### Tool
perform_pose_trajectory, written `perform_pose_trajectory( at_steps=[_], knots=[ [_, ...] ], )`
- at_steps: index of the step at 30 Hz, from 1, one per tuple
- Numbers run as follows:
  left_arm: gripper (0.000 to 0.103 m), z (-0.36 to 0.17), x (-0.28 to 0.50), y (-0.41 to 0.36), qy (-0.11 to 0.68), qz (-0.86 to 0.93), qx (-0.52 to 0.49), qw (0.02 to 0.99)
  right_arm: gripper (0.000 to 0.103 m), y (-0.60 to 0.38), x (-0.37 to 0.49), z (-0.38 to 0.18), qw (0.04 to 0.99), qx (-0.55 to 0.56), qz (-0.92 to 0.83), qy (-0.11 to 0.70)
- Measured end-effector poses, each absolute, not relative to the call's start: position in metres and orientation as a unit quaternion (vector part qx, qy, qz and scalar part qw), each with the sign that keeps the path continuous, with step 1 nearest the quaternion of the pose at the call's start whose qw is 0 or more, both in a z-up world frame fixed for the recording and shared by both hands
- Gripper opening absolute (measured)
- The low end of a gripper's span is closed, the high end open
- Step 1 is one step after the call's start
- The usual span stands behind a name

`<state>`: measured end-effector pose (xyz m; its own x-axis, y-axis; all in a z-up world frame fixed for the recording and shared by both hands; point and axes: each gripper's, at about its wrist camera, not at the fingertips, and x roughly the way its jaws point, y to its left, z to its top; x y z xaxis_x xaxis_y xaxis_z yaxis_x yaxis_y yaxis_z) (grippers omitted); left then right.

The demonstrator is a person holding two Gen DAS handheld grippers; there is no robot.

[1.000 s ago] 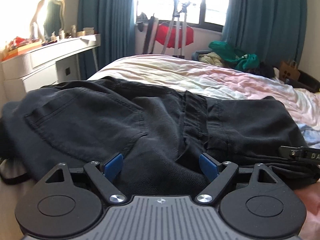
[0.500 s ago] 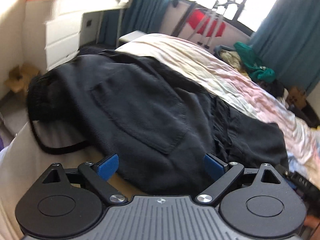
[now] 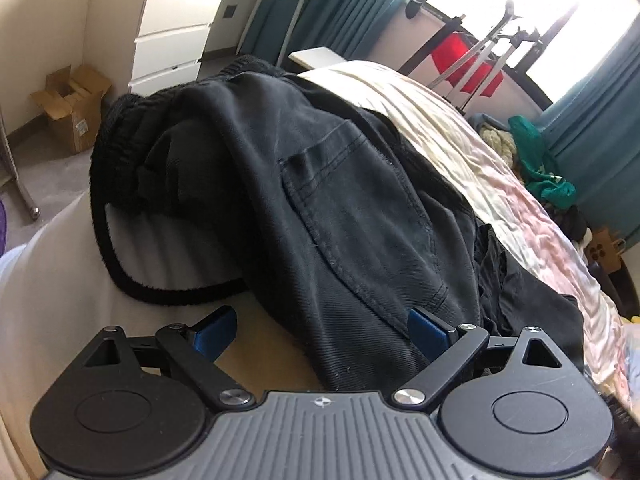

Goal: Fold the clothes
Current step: 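Grasp the drawstring waistband end with the left gripper and lift it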

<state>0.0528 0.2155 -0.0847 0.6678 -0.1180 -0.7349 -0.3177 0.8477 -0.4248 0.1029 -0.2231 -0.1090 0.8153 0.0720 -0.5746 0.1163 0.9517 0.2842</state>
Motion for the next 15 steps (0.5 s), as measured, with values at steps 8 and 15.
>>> perform_pose_trajectory(
  at_steps=[8,15],
  knots=[
    [0.094,-0.097,0.042,0.249,0.392,0.084,-0.371,0.838,0.073,-0.215,0.106,-0.121,0.931,0.128,-0.011,0.341],
    [0.094,-0.115,0.047,0.27,0.384,0.085,-0.443,0.805,0.073,-0.219,0.103,-0.12,0.929,0.138,-0.008,0.344]
  ],
)
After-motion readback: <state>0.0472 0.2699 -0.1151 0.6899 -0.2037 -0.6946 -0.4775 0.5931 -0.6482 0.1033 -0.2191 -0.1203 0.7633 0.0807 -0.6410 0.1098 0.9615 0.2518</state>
